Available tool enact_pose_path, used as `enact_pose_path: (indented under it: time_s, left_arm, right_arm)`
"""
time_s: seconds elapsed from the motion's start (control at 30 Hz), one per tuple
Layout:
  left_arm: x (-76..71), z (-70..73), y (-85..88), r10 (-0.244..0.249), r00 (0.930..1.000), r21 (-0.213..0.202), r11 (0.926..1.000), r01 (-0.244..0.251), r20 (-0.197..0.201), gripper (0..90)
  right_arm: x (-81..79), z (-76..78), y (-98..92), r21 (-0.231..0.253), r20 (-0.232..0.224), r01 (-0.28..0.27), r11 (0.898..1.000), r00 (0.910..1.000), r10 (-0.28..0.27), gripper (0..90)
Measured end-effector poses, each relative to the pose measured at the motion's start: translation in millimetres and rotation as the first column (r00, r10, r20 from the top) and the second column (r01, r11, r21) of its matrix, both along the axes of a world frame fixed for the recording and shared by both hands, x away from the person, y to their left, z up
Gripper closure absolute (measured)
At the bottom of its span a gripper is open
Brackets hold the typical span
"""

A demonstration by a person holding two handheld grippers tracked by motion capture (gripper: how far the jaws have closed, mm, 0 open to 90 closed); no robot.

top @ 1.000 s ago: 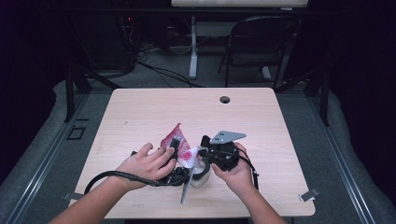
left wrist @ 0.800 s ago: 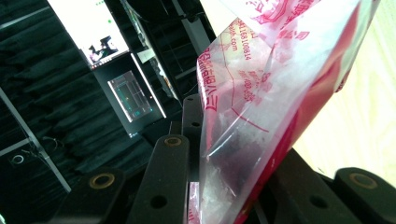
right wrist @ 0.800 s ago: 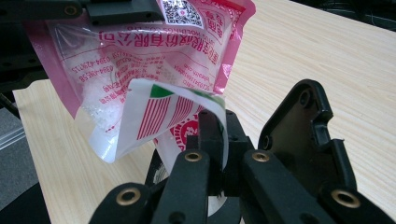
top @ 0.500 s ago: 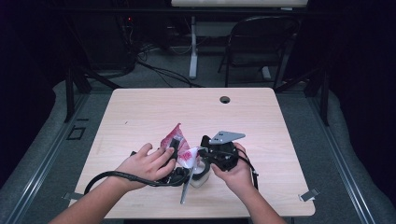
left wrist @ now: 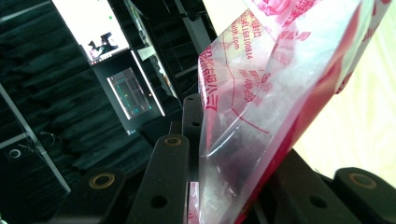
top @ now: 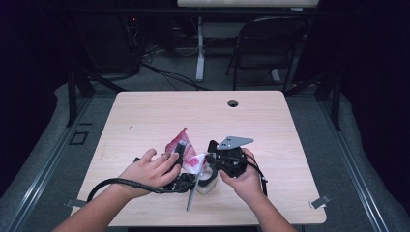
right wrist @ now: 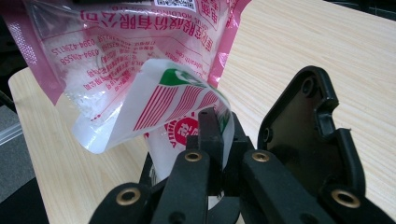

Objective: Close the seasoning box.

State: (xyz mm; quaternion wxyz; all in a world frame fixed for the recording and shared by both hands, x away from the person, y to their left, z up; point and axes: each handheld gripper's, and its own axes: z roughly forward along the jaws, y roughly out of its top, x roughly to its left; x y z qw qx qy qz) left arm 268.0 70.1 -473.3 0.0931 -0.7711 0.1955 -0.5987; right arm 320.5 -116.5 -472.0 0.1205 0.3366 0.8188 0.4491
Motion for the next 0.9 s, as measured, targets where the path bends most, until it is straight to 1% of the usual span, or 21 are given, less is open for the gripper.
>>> enact_pose_path:
  time_s: [0.07, 0.1, 0.13, 0.17, 0.2, 0.23, 0.27, 0.3, 0.33, 0.37, 0.4, 0.47, 0.5, 0.57, 0.6, 0.67, 0.77, 0.87, 0.9]
  left_arm:
    - [0.1, -0.4, 0.8, -0.005, 1.0, -0.002, 1.0, 0.005, 0.005, 80.8]
    - [0.2, -2.2, 2.4, 0.013, 0.9998, -0.023, 0.9996, -0.013, -0.013, 80.9]
    - [0.2, -1.1, 1.8, 0.002, 1.0, -0.009, 1.0, -0.002, 0.002, 80.9]
    - [0.2, -1.4, 2.5, 0.003, 1.0, -0.016, 0.9999, -0.003, 0.0, 80.9]
    - [0.0, -1.5, 3.1, 0.016, 0.9998, -0.02, 0.9997, -0.017, -0.015, 80.8]
    - [0.1, -2.4, 4.3, 0.017, 0.9997, -0.036, 0.9992, -0.018, -0.018, 80.8]
    - [0.2, -1.4, 4.5, 0.017, 0.9997, -0.033, 0.9993, -0.017, -0.017, 80.7]
    - [0.2, -1.2, 5.4, 0.027, 0.9994, -0.037, 0.9989, -0.028, -0.022, 80.7]
    - [0.5, -1.4, 6.2, 0.02, 0.9997, -0.044, 0.9988, -0.021, -0.016, 80.6]
    - [1.0, -0.6, 6.6, 0.018, 0.9996, -0.047, 0.9987, -0.019, -0.02, 80.6]
    - [1.0, -1.4, 8.2, 0.028, 0.9993, -0.064, 0.9975, -0.029, -0.024, 80.7]
    - [1.5, -1.5, 9.2, 0.038, 0.9984, -0.074, 0.9964, -0.041, -0.043, 80.7]
    - [1.5, -1.8, 9.4, 0.039, 0.9982, -0.079, 0.9959, -0.043, -0.046, 80.6]
    - [1.8, -2.9, 10.5, 0.039, 0.9977, -0.11, 0.993, -0.045, -0.056, 80.6]
    - [1.9, -3.1, 11.4, 0.044, 0.9968, -0.125, 0.9909, -0.052, -0.066, 80.6]
    - [1.9, -3.6, 13.3, 0.048, 0.9961, -0.153, 0.9864, -0.059, -0.074, 80.6]
    - [1.9, -6.9, 16.6, 0.054, 0.9945, -0.197, 0.9778, -0.071, -0.091, 80.6]
    - [1.3, -8.5, 19.7, 0.063, 0.9929, -0.227, 0.9703, -0.084, -0.101, 80.6]
    - [1.3, -9.3, 20.8, 0.065, 0.9923, -0.24, 0.9668, -0.089, -0.105, 80.7]
  right_arm:
    - [-0.2, 0.5, -0.2, 0.002, 0.0, -0.001, 1.0, 1.0, 0.001, 90.0]
    - [-0.3, 0.6, -0.1, 0.001, 0.001, -0.001, 1.0, 1.0, 0.001, 90.0]
    - [-0.3, 0.6, 0.1, 0.001, 0.002, -0.002, 1.0, 1.0, 0.002, 90.0]
    - [-0.4, 0.5, 0.4, 0.004, 0.001, -0.004, 1.0, 1.0, 0.004, 90.0]
    - [-0.5, 0.5, 0.7, 0.001, 0.002, -0.004, 1.0, 1.0, 0.004, 90.0]
    - [-0.5, 0.4, 0.9, 0.005, 0.002, -0.005, 1.0, 1.0, 0.005, 90.0]
    - [-0.7, 0.8, 0.8, 0.003, 0.003, -0.004, 1.0, 1.0, 0.004, 90.0]
    - [-0.9, 1.1, 0.8, 0.005, 0.005, -0.003, 1.0, 1.0, 0.003, 90.0]
    - [-1.1, 1.5, 0.9, 0.008, 0.007, -0.003, 1.0, 1.0, 0.003, 90.0]
    - [-1.1, 2.1, 0.6, 0.007, 0.008, -0.007, 1.0, 0.9999, 0.007, 90.0]
    - [-1.3, 2.6, 0.4, 0.008, 0.011, -0.007, 1.0, 0.9999, 0.007, 90.0]
    - [-1.5, 3.4, 0.3, 0.01, 0.015, -0.006, 1.0, 0.9999, 0.006, 90.0]
    - [-1.6, 3.7, 0.4, 0.01, 0.015, -0.007, 1.0, 0.9999, 0.007, 90.0]
    - [-1.6, 3.5, 0.7, 0.009, 0.016, -0.006, 1.0, 0.9998, 0.006, 90.0]
    - [-1.4, 3.4, 0.7, 0.009, 0.016, -0.008, 1.0, 0.9998, 0.008, 90.0]
    - [-1.4, 3.6, 0.6, 0.01, 0.017, -0.006, 1.0, 0.9998, 0.006, 90.0]
    - [-1.6, 4.0, 0.4, 0.023, 0.018, -0.004, 1.0, 0.9998, 0.004, 90.0]
    - [-2.6, 4.7, 1.2, 0.015, 0.021, -0.008, 1.0, 0.9998, 0.008, 90.0]
    - [-2.7, 4.9, 1.4, 0.013, 0.021, -0.012, 1.0, 0.9997, 0.012, 90.0]
